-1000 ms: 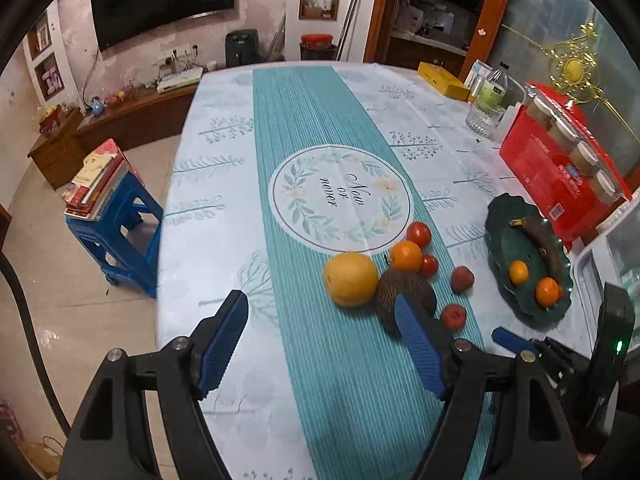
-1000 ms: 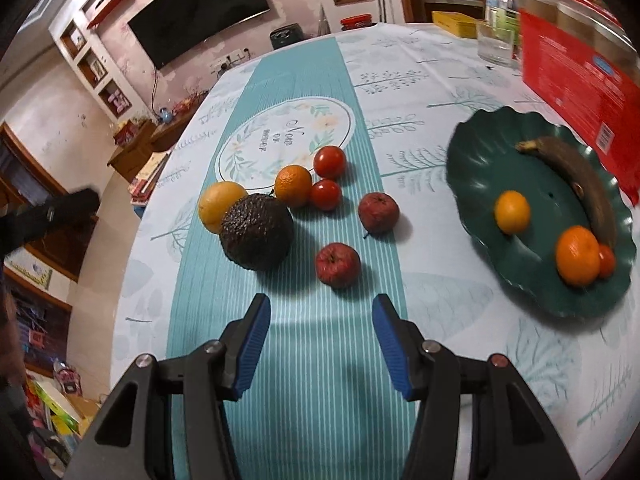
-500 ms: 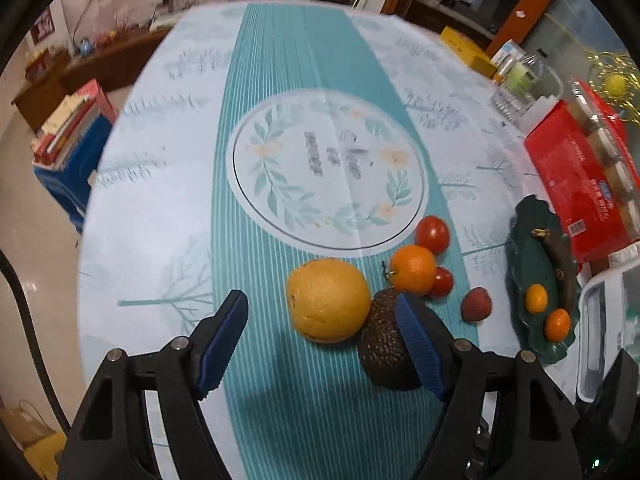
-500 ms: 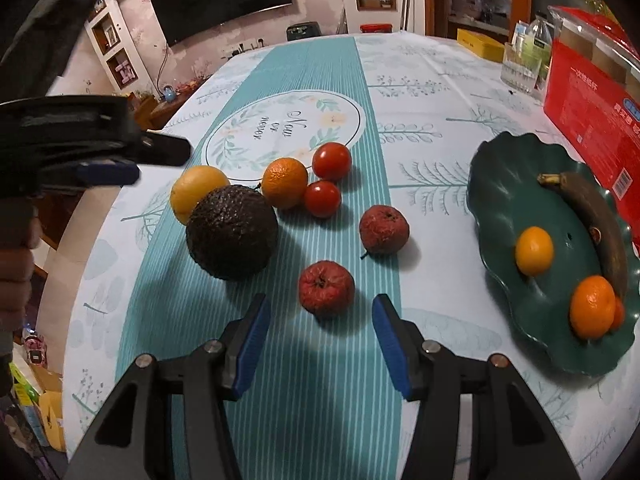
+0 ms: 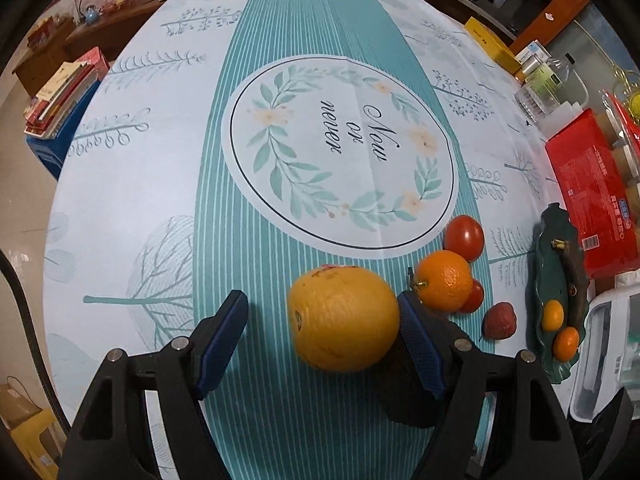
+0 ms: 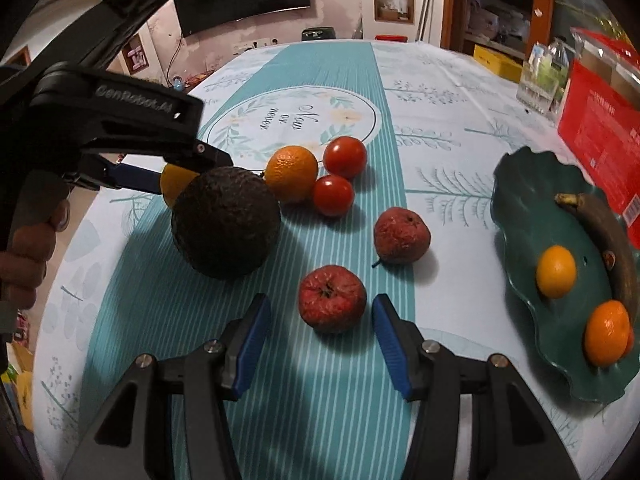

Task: Organize fruits
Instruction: 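Move the left tool onto the yellow grapefruit while the right tool approaches a red fruit, then close the left tool on the grapefruit while the right tool grasps a wrinkled red apple, then carry the grapefruit with the left tool onto the green plate while the right tool carries the apple there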

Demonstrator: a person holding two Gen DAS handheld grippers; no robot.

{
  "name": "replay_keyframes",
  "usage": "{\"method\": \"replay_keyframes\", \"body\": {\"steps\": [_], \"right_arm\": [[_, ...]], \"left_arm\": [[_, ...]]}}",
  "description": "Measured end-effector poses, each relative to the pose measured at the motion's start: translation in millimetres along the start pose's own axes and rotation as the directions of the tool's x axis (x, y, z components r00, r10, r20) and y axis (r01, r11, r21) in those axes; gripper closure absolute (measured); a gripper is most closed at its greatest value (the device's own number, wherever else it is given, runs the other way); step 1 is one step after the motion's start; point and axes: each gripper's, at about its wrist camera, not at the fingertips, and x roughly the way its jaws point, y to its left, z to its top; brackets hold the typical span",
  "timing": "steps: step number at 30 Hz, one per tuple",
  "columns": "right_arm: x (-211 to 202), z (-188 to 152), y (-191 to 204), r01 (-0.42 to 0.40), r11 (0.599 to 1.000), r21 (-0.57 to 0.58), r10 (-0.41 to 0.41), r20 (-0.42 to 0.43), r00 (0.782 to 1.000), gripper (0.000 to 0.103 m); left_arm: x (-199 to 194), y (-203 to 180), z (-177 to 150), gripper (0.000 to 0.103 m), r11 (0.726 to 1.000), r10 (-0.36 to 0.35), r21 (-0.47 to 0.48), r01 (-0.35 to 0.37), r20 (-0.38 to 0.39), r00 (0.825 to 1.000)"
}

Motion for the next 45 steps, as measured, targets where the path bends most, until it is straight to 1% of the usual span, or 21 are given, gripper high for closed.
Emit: {"method": "replay_keyframes", "body": {"steps": [3, 5, 7, 8, 10, 11, 12, 13, 14, 18, 24, 29, 37, 41, 45], "right_arm": [[0, -1, 4, 0.019, 1.000, -0.018, -0.019, 0.006, 1.000, 0.050], [0, -1, 7, 0.031, 0.999, -0.033, -0.031, 0.010, 0.999, 0.052], [0, -2, 9, 0.040, 0.998, -0.051, -0.039, 0.018, 0.999, 0.056], [0, -2, 10, 0.041, 0.998, -0.055, -0.040, 0.021, 0.999, 0.057], [1, -1, 11, 0.043, 0.997, -0.061, -0.042, 0.025, 0.999, 0.063], [1, -1, 12, 0.046, 0.997, -0.066, -0.045, 0.027, 0.999, 0.064], [0, -1, 14, 0.050, 0.996, -0.072, -0.048, 0.029, 0.998, 0.067], [0, -1, 14, 0.053, 0.996, -0.078, -0.051, 0.030, 0.998, 0.070], [0, -1, 15, 0.057, 0.995, -0.084, -0.055, 0.031, 0.998, 0.071], [0, -1, 16, 0.064, 0.994, -0.093, -0.062, 0.026, 0.998, 0.071], [-4, -2, 14, 0.072, 0.995, -0.071, -0.072, 0.001, 0.997, 0.071], [-18, -4, 13, 0.076, 0.995, -0.059, -0.075, 0.007, 0.997, 0.071], [-53, -15, 17, 0.072, 0.996, -0.043, -0.071, 0.030, 0.997, 0.071], [-74, -24, 21, 0.073, 0.997, -0.040, -0.071, 0.049, 0.996, 0.071], [-91, -35, 20, 0.084, 0.996, -0.029, -0.082, 0.066, 0.994, 0.071]], "left_arm": [[7, 4, 1, 0.029, 0.999, -0.020, -0.028, 0.019, -0.018, 1.000], [8, 3, 2, 0.029, 1.000, -0.020, -0.018, 0.020, -0.015, 1.000], [9, 1, 2, 0.031, 1.000, -0.016, -0.002, 0.016, -0.009, 1.000], [8, 1, 2, 0.033, 1.000, -0.017, 0.001, 0.017, -0.008, 1.000], [8, 1, 2, 0.042, 0.999, -0.039, 0.000, 0.039, -0.011, 0.999], [8, 1, 1, 0.049, 0.998, -0.055, -0.005, 0.055, -0.016, 0.998], [8, 0, 1, 0.051, 0.998, -0.061, -0.008, 0.061, -0.019, 0.998], [8, 0, 0, 0.051, 0.998, -0.058, -0.010, 0.058, -0.018, 0.998], [7, 0, -1, 0.051, 0.998, -0.058, -0.013, 0.058, -0.016, 0.998], [6, 3, -4, 0.052, 0.997, -0.074, -0.035, 0.074, -0.015, 0.997], [-1, 13, -15, 0.053, 0.998, -0.044, -0.054, 0.042, -0.027, 0.999], [-13, 24, -36, 0.053, 0.997, -0.028, -0.071, 0.024, -0.046, 0.999], [-48, 28, -74, 0.053, 0.998, -0.018, -0.056, 0.015, -0.038, 0.999], [-70, 23, -93, 0.053, 0.999, -0.024, -0.034, 0.023, -0.026, 0.999], [-86, 11, -105, 0.053, 1.000, -0.029, 0.003, 0.029, -0.016, 0.999]]}}
